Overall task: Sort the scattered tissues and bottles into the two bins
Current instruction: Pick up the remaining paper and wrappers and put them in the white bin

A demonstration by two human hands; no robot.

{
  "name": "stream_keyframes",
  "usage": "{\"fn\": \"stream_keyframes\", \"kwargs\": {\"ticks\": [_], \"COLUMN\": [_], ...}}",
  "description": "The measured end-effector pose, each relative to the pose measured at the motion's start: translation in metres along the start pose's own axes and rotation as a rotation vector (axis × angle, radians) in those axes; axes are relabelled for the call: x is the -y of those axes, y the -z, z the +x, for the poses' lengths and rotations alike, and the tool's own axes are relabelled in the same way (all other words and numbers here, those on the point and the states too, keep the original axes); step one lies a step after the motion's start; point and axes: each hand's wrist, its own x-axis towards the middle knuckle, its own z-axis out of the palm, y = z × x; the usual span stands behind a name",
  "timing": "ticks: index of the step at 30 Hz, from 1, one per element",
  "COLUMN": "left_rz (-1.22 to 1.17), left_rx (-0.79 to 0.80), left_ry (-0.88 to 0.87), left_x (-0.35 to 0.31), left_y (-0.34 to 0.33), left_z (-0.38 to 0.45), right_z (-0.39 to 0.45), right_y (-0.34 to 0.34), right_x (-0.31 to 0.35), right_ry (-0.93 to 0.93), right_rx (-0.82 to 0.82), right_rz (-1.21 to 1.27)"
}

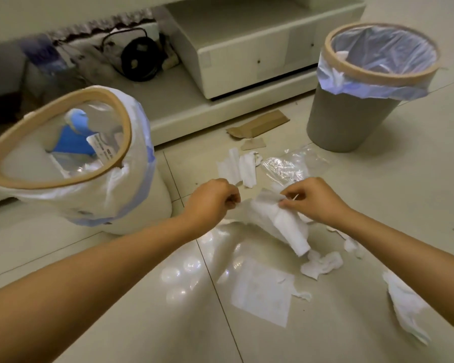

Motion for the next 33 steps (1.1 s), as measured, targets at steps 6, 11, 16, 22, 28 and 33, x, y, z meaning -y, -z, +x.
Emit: {"fn": "stream_keyframes", "kwargs": {"ticks": [6, 11, 16, 22, 28, 33], "left_rz": [0.014, -0.090, -0.142, -0.163, -0.125, -0.232], "left_rx": [-0.024, -0.192, -0.427, -0.598, -0.501, -0.342], "left_ry": [-0.140, -0.180, -0.026, 0.209, 0.412, 0.490], "left_x": [0.000, 0.008, 0.051, 0.136, 0.187, 0.201], "left_y": [0.075, 0.135, 0.191, 0.235, 0.226, 0.217], "left_z": [-0.008, -0.006, -0.020, -0.059, -0.084, -0.087], "right_z": [0.013, 0.025, 0.044, 0.078, 0.107, 0.121], "right_y": [0.012, 0.032, 0.051, 0.045, 0.014, -0.017], "right_x": [0.061, 0.114, 0.166, 0.237, 0.298, 0.327], "right_ry": [0.074, 0.119, 0.192, 0.260, 0.283, 0.245], "right_rx": [-0.046, -0.128, -0.185, -0.186, -0.193, -0.181], "right_rz": [0.067, 0.139, 0.200, 0.249, 0.403, 0.525]}}
